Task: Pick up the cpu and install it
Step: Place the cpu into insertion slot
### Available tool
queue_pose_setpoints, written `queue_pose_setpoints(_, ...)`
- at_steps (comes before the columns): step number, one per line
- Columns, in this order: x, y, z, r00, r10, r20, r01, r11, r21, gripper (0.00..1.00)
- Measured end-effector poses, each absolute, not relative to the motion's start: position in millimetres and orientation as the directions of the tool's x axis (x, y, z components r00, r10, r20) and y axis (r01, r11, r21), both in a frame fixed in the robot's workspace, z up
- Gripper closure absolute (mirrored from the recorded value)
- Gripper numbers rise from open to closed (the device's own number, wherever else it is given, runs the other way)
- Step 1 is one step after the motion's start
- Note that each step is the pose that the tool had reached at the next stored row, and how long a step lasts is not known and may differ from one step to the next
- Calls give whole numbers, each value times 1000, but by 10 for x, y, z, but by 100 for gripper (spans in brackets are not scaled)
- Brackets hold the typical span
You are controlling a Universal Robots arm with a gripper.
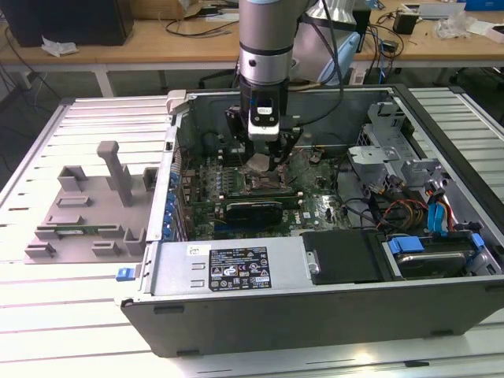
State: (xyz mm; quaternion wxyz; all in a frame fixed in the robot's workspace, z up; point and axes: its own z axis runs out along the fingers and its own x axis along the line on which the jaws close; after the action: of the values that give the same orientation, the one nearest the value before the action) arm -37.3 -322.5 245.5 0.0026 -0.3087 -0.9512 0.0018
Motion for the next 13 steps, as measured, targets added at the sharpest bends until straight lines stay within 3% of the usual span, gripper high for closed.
queue_pose_setpoints(13,-373,-3225,2448,-601,799,4,799,601,-5,46)
